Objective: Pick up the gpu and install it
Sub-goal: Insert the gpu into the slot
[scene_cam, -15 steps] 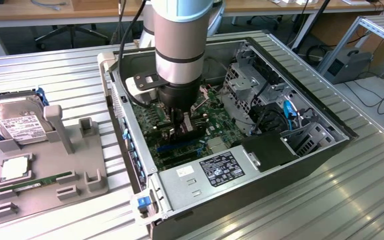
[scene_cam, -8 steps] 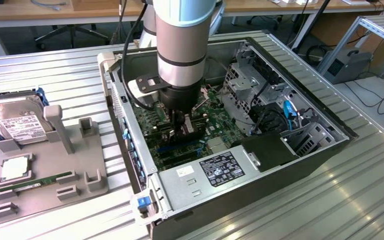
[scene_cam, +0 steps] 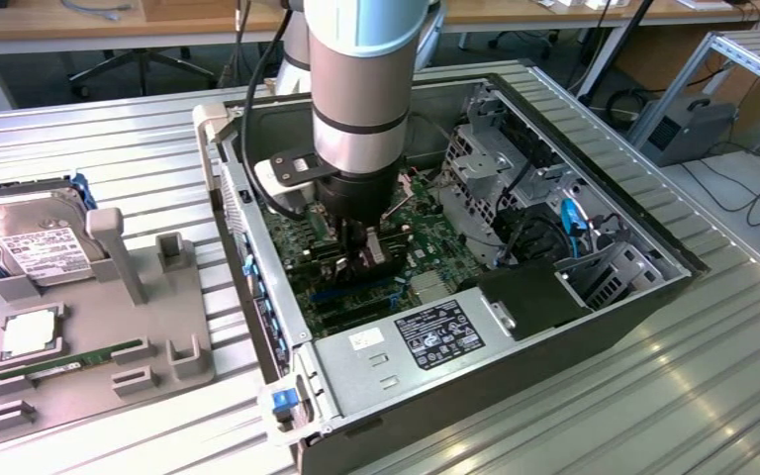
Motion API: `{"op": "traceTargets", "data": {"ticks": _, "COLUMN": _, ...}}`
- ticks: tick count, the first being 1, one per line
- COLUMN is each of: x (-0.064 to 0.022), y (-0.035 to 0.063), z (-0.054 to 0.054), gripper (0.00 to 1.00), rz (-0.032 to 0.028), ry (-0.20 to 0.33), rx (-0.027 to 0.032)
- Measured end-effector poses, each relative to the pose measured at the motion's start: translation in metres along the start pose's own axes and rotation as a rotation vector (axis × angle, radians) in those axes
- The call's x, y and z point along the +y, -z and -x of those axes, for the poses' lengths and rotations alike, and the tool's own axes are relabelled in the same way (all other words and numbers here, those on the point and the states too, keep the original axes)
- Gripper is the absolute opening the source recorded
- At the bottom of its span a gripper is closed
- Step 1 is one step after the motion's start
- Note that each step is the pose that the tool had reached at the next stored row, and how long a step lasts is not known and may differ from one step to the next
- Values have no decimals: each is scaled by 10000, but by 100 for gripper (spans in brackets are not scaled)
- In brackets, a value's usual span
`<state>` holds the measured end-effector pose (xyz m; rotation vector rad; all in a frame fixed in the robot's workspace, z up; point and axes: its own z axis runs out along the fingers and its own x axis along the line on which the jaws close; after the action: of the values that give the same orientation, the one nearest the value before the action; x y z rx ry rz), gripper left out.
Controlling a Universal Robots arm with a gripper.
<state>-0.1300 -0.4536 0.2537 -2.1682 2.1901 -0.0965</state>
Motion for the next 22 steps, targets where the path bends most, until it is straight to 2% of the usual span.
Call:
{"op": "traceTargets", "data": {"ticks": 1, "x": 0, "y": 3, "z": -1, "gripper": 34, "rz": 4, "ry": 0, "rx": 7}}
{"op": "traceTargets", "data": {"ticks": 5, "x": 0, "y": 5, "z": -1, "gripper": 34, "rz": 6, "ry": 0, "rx": 9}}
{"op": "traceTargets", "data": {"ticks": 7, "x": -2, "y": 36, "z": -1, "gripper": 34, "rz": 7, "ry": 0, "rx": 11}}
{"op": "traceTargets", "data": {"ticks": 15, "x": -30, "y": 370, "z": 19, "gripper": 34, "rz": 6, "ry": -1, "rx": 11}}
{"op": "traceTargets", "data": {"ticks": 17, "x": -36, "y": 381, "z": 32, "gripper": 34, "rz": 7, "ry": 1, "rx": 7}}
{"op": "traceTargets", "data": {"ticks": 18, "x": -45, "y": 381, "z": 33, "gripper": 34, "rz": 17, "ry": 3, "rx": 8}}
{"op": "traceTargets", "data": {"ticks": 20, "x": -100, "y": 376, "z": 35, "gripper": 33, "rz": 83, "ry": 2, "rx": 2}}
{"op": "traceTargets", "data": {"ticks": 22, "x": -173, "y": 370, "z": 35, "gripper": 20, "rz": 168, "ry": 4, "rx": -14}}
